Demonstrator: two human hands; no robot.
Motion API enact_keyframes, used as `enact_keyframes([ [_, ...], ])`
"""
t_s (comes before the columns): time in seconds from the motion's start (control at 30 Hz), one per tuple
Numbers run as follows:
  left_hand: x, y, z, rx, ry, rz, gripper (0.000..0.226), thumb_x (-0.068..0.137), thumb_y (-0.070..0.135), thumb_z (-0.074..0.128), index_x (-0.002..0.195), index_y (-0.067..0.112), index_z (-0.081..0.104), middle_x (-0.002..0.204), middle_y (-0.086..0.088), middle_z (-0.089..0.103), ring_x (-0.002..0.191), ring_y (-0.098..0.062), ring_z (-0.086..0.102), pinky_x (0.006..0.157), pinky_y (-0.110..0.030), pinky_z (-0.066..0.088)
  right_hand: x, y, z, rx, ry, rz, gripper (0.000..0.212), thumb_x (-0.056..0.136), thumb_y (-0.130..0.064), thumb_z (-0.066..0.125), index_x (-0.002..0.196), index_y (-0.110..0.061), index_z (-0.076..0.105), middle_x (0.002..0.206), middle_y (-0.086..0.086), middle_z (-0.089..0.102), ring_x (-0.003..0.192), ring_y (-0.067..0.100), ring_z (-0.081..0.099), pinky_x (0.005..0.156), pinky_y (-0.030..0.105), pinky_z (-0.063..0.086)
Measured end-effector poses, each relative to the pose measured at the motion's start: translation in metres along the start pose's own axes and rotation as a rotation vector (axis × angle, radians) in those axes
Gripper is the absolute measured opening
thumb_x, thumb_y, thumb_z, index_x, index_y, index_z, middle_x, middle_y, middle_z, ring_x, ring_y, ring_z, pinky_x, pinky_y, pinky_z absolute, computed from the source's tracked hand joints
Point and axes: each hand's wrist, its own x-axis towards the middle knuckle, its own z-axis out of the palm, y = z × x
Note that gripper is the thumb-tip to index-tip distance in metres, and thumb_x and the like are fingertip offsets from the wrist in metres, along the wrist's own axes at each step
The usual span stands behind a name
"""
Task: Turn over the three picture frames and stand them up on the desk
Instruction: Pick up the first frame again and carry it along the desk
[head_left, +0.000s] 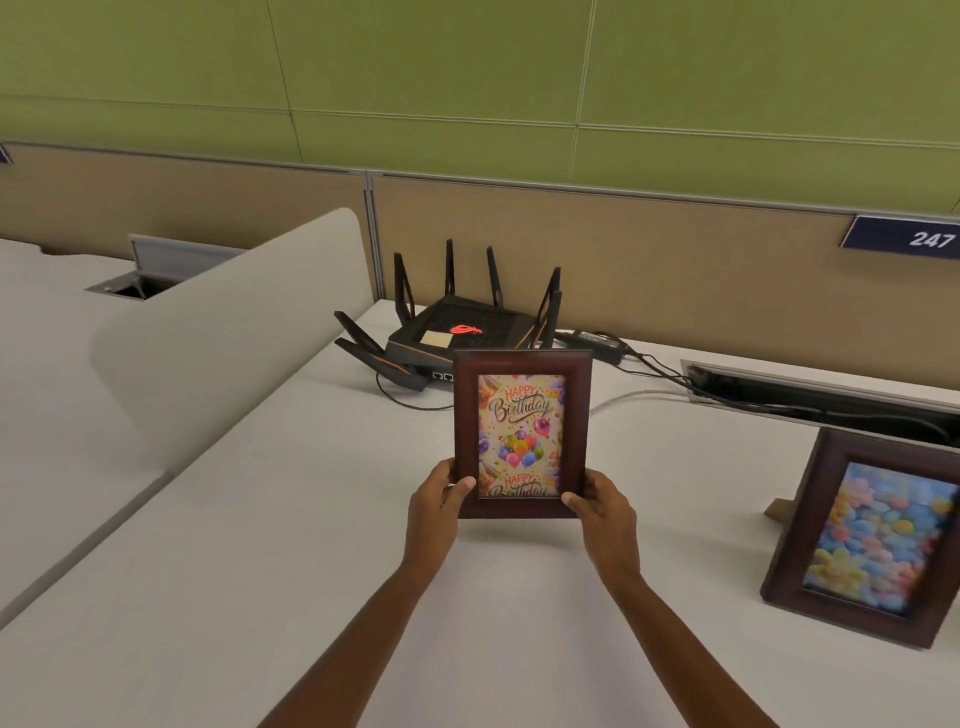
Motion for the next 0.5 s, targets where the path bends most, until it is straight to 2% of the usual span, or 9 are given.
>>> enact_keyframes([
  [0.17,0.023,-0.012,-0.046,0.024,0.085,-0.004,0.029,0.094,0.014,0.046,0.118,0.000,0.053,0.116,-0.017,0.064,0.097,-0.019,0.057,0.081,-0.030,0.051,0.021,-0.022,0.051,-0.023,-0.072,-0.044,0.031,0.086,-0.002,0.053,0.116,0.001,0.053,0.113,0.017,0.064,0.090,0.018,0.056,0.081,0.026,0.046],
  [0.33,0.051,-0.024,-0.085,0.054,0.171,-0.020,0.030,0.093,0.012,0.048,0.119,-0.001,0.053,0.118,-0.018,0.063,0.106,-0.030,0.059,0.083,-0.031,0.050,0.052,-0.038,0.101,-0.068,-0.176,-0.052,0.030,0.086,-0.005,0.054,0.116,0.000,0.054,0.113,0.017,0.064,0.090,0.018,0.057,0.077,0.020,0.046],
  [0.5,0.081,-0.040,-0.115,0.064,0.231,-0.040,0.032,0.092,0.011,0.049,0.120,-0.002,0.053,0.119,-0.020,0.063,0.104,-0.030,0.059,0.081,-0.029,0.048,0.081,-0.052,0.145,-0.078,-0.248,-0.042,0.030,0.084,-0.003,0.055,0.114,0.001,0.054,0.114,0.018,0.064,0.097,0.027,0.061,0.080,0.028,0.047],
])
